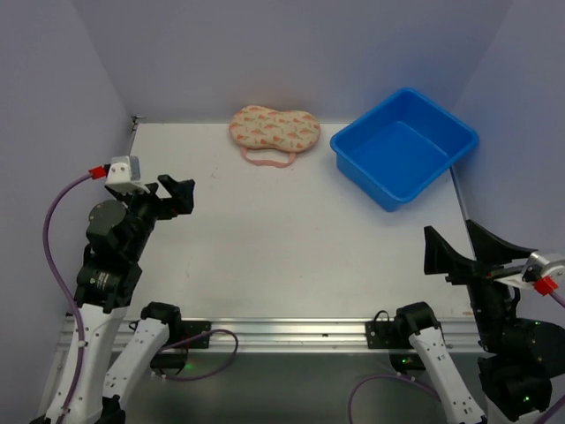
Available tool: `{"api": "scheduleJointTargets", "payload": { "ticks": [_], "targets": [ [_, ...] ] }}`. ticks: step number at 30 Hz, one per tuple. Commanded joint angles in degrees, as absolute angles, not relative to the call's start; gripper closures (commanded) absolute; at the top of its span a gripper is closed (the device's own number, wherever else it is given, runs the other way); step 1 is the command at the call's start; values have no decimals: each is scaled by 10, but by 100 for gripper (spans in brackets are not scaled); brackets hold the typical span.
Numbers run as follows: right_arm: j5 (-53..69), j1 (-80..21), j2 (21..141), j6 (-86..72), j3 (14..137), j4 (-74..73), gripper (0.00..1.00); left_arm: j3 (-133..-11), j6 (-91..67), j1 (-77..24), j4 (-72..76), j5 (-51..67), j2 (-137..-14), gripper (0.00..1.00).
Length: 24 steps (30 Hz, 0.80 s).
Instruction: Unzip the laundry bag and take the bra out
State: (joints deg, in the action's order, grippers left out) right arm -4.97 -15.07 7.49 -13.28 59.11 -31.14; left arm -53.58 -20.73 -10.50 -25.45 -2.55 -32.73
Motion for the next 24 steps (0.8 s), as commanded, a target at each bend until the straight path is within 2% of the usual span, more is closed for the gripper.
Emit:
{"api": "scheduleJointTargets", "payload": {
  "ticks": [1,8,15,24],
  "targets": [
    [-25,-153,93,-149,584,-312,1,-528,-229,-108,-214,-3,-379,0],
    [47,-153,134,-177,557,-311,1,-541,-290,-108,-123,40,-555,0],
    [132,-153,176,-199,537,-301,1,-547,-375,-107,113,-17,-744,0],
    [189,-153,200,-214,493,-267,1,-738,-436,-104,181,25,-1058,0]
  ]
}}
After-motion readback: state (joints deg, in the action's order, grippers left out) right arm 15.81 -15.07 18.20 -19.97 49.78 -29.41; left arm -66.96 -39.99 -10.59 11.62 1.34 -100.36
